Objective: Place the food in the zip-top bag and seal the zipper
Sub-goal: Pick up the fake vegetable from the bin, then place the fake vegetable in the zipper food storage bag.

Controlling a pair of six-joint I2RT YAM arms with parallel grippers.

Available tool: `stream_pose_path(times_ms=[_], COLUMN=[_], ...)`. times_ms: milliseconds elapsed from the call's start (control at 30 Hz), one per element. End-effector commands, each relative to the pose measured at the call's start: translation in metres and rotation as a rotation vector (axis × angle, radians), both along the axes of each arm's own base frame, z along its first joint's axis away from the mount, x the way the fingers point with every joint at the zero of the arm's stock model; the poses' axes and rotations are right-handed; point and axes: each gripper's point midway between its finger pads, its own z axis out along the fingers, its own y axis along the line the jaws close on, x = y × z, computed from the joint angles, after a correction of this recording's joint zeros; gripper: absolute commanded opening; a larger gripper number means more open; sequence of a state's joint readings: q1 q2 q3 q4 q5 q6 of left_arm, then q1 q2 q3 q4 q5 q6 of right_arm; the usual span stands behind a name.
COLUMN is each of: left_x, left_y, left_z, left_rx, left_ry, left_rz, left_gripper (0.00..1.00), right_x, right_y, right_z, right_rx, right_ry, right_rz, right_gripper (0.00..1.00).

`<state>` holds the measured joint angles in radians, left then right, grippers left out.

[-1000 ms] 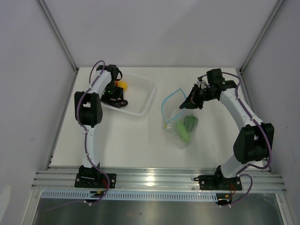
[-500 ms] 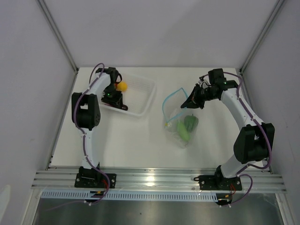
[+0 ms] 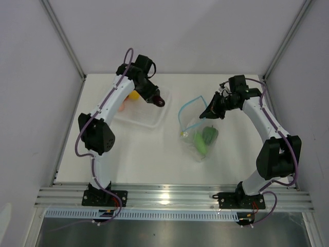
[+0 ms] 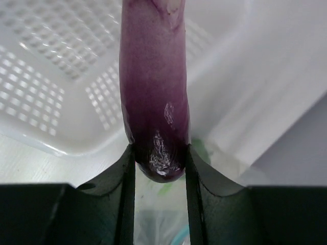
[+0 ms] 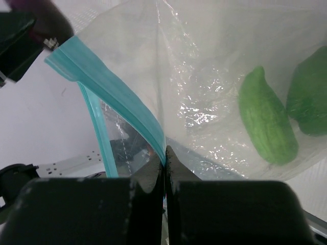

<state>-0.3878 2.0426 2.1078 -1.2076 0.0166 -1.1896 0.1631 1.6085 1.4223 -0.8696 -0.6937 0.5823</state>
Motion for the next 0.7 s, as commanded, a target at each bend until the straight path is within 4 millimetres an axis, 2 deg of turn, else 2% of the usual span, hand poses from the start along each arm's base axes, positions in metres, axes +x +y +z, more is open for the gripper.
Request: stream_pose_path(times_ms=[0,33,67,100,133,167,200,367,400,467,567,633,667], left_x=[-0.020,-0.023,-0.041,-0.046,-0.054,-0.070,-0.078,-0.147,-0.160,-0.180,-0.200,-0.211,-0.214], left_y=[-0.035,-0.044,-0.063,-0.070,-0.073,-0.081,-0.084,-0.106,-0.106,-0.109,-0.109,-0.109,-0.108], left_z=[0.059,0.065,0.063,0.081,0.086,0.083,0.103,0.119,0.105,0.113,0.109,0.107,0.099], left_rx=[-0.068,-0.097,-0.170,-0.182,-0.188,-0.187,-0.201,-0.360,-0.392,-0.457,-0.517,-0.572,-0.573], left_ry=[-0.208,-0.243,-0.234,-0.328,-0.347,-0.360,-0.436,-0.501,-0.447,-0.465,-0.442,-0.391,-0.329], left_rz=[-0.323,-0.395,-0.506,-0.600,-0.649,-0.741,-0.785,-1.064,-1.087,-1.146,-1.195,-1.216,-1.209], left_gripper=[0.01,0.01,0.01,0.01,0.01,0.01,0.01,0.01,0.01,0.01,0.01,0.01,0.01], right_x=[0.005,0.006,0.007,0.007,0.007,0.008,0.008,0.009,0.009,0.009,0.009,0.010,0.008], right_y=[-0.006,-0.007,-0.008,-0.009,-0.010,-0.012,-0.012,-0.015,-0.014,-0.012,-0.010,-0.010,-0.007], right_z=[0.020,0.019,0.017,0.016,0.016,0.013,0.013,0.008,0.011,0.011,0.012,0.013,0.014], right_rx=[-0.034,-0.047,-0.055,-0.064,-0.072,-0.091,-0.102,-0.179,-0.183,-0.195,-0.208,-0.237,-0.244], right_ry=[-0.115,-0.118,-0.122,-0.124,-0.128,-0.132,-0.137,-0.158,-0.171,-0.179,-0.191,-0.212,-0.216], right_rz=[0.004,0.000,0.002,0.002,0.001,-0.002,0.003,0.015,0.021,0.029,0.039,0.046,0.059], right_gripper=[0.00,0.00,0.00,0.00,0.00,0.00,0.00,0.00,0.00,0.00,0.00,0.00,0.00])
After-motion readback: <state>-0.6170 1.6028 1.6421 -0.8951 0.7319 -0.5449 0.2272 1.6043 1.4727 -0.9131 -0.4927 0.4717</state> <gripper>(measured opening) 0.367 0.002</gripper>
